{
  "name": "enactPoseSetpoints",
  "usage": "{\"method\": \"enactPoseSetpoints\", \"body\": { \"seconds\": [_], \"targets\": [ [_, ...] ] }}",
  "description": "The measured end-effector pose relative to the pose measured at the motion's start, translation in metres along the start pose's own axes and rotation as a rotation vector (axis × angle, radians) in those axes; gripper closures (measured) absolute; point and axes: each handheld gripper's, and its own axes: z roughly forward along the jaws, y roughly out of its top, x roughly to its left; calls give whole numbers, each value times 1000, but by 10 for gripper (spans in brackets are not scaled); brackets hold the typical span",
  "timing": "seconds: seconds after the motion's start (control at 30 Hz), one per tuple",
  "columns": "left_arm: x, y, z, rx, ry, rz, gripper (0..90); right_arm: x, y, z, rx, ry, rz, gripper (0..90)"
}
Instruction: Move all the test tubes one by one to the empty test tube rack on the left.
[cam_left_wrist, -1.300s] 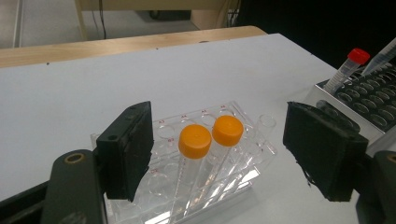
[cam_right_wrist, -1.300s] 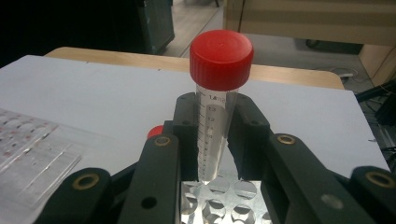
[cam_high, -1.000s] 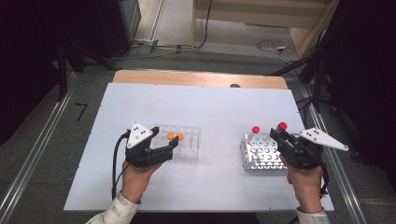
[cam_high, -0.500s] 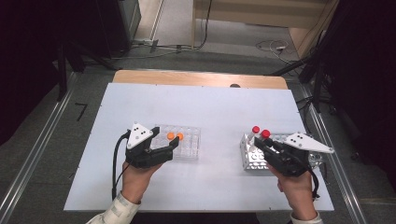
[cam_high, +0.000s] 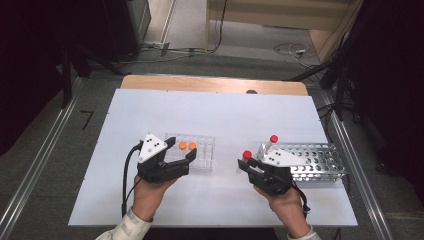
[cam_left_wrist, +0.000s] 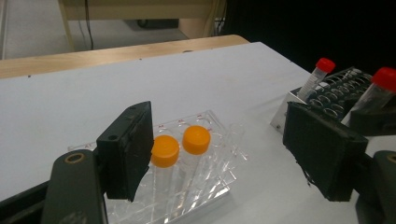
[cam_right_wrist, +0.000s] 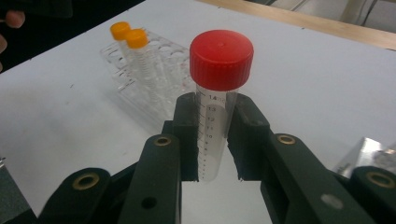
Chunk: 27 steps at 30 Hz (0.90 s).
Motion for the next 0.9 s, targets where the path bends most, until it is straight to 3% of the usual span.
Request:
{"method": "enactPoseSetpoints", "body": {
  "seconds": [0.53, 0.7, 0.9],
  "targets": [
    [-23, -1, 4, 30, -90, 45, 288, 30, 3, 33, 51, 76, -62, 714],
    [-32, -3, 6, 47, -148, 66, 352, 44, 7, 42, 58, 100, -91, 714],
    [-35, -5, 8, 64, -186, 81, 477, 55, 12, 48, 51, 120, -114, 714]
  ]
}}
